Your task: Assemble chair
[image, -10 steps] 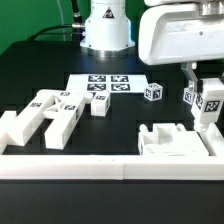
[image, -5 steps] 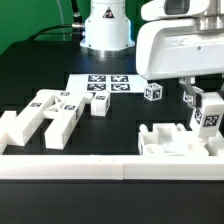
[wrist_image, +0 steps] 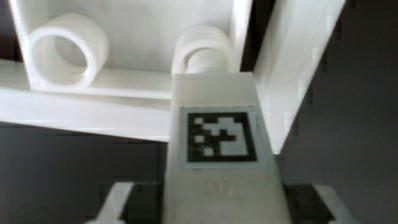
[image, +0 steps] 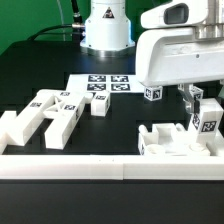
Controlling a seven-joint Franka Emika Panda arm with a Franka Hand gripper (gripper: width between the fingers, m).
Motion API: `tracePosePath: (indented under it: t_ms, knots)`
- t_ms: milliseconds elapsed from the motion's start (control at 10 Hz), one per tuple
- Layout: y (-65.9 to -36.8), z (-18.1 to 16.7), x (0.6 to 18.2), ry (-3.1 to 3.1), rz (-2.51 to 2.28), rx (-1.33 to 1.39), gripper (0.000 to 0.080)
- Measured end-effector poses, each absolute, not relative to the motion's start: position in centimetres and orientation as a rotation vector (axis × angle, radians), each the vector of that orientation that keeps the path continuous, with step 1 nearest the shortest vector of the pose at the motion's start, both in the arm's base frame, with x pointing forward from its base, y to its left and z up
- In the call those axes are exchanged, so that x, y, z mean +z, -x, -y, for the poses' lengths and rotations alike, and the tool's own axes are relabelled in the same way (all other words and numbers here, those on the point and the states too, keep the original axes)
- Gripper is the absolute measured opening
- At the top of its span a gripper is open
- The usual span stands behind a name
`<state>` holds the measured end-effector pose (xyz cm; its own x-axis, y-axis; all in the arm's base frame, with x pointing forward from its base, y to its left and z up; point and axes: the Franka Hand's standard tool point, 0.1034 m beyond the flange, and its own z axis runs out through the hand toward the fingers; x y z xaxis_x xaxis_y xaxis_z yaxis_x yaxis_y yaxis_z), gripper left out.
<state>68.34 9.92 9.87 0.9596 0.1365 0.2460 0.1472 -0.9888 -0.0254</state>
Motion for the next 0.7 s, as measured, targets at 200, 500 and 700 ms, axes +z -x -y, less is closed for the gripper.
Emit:
tracePosePath:
  t_ms: [200,500,700]
  knots:
    - [-68.2,-9.93,9.45,3.068,0.222,-0.371,0.0291]
    - [-68.08,-10.36,8.87,3.062,0.228,-0.403,0.0291]
    - [-68.21,-10.48,8.92,3.053,0.23,-0.451,0.0291]
